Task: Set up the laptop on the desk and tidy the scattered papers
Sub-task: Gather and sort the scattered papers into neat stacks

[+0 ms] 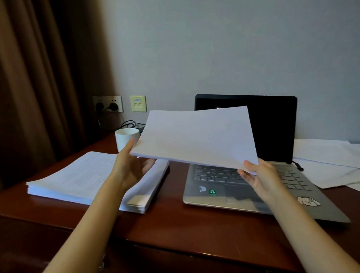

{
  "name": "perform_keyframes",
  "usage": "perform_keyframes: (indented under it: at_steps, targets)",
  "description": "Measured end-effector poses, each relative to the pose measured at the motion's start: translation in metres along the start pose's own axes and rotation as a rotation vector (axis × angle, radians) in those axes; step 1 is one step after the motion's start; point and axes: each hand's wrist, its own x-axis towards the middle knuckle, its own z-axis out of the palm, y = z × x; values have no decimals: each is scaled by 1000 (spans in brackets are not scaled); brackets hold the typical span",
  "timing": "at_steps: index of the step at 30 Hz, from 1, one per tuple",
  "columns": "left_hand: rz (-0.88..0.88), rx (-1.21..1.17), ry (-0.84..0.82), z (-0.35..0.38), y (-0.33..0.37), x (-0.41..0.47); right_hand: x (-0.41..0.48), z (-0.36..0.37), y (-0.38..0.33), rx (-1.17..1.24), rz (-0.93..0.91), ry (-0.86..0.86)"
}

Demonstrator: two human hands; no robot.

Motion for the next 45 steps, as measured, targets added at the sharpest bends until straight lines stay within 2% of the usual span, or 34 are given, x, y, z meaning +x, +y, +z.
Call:
perform_keyframes:
  at_steps: [3,6,10,12,17,22,25,29,34,38,42,45]
  targets:
    - [39,-27,72,-7,-1,-3,-4,22,10,69,37,30]
    - [190,-5,109,-10,-2,-5,-11,45,16,82,22,50]
    - [291,202,104,-11,-2,-13,-22,73,25,102,32,-4]
    - [308,323,143,-13,-3,-14,-29,82,31,32,36,-89]
    - [367,445,339,-36,-1,-13,-40,88,38,-231,-1,-351]
    - [411,516,428,-57,5,-14,-41,97,40,-284,68,-367]
    - [453,499,484,-68,13,-18,-43,103,45,-441,114,-411]
    - [524,564,616,-79,17,-27,-45,117,53,-545,81,-459]
    - [467,496,747,-90,21,-31,-45,136,66,-575,119,-440]
    - [443,493,760,-95,23,-30,-47,145,72,-636,140,-417]
    - [443,585,753,-101,19,-25,-48,148,78,-842,23,-355]
    - [472,743,761,-102,15,-22,-46,148,82,-923,-41,-332]
